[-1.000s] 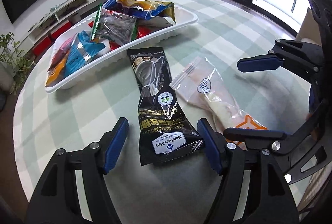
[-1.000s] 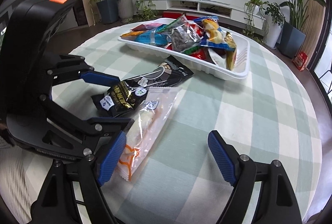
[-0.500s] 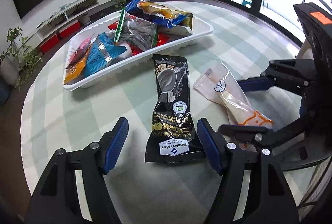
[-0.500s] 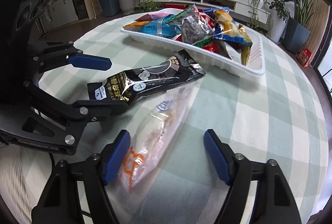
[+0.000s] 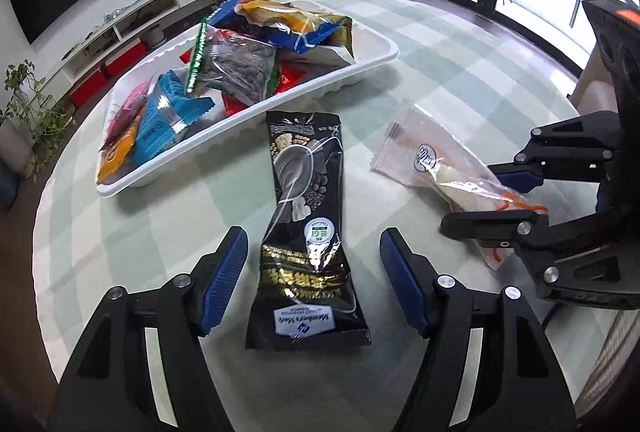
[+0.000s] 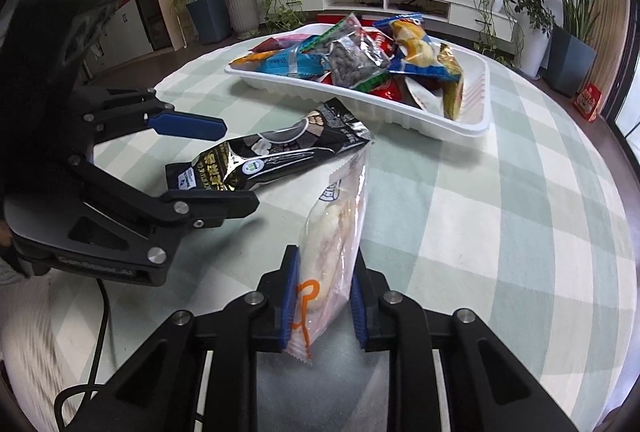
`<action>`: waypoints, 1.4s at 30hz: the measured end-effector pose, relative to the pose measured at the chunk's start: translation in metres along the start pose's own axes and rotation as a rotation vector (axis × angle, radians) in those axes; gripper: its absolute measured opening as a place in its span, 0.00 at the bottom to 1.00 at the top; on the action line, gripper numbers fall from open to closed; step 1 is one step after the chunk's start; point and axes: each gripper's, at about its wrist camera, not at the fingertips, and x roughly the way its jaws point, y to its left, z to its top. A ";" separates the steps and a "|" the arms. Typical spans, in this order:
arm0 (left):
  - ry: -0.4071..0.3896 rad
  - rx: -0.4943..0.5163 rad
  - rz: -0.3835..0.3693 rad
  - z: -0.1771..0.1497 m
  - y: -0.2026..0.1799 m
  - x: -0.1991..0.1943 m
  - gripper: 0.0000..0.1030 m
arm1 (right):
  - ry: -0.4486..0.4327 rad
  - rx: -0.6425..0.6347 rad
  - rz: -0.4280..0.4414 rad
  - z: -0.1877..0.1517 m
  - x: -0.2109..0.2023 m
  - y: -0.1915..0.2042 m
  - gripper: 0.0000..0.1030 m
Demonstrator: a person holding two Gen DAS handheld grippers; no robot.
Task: Organize snacks
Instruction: 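Close the left tool on the black packet while the right tool grasps the clear snack bag, then carry the black packet to the tray with the left tool while the right tool carries the clear bag there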
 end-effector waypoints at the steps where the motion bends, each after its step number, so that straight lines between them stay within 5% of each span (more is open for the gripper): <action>1: 0.016 0.009 0.002 0.001 -0.002 0.004 0.66 | -0.002 0.015 0.009 0.000 -0.001 -0.004 0.25; 6: 0.016 -0.025 -0.036 0.003 0.001 0.012 0.64 | -0.003 0.062 0.039 -0.001 -0.004 -0.015 0.25; 11: 0.016 -0.045 -0.084 0.004 0.002 0.011 0.40 | -0.001 0.092 0.061 -0.001 -0.004 -0.021 0.25; 20: 0.018 -0.094 -0.089 0.003 0.002 0.009 0.33 | 0.001 0.126 0.084 -0.002 -0.006 -0.028 0.25; 42: -0.063 -0.207 -0.159 -0.018 0.008 -0.052 0.29 | -0.035 0.408 0.344 -0.018 -0.038 -0.076 0.25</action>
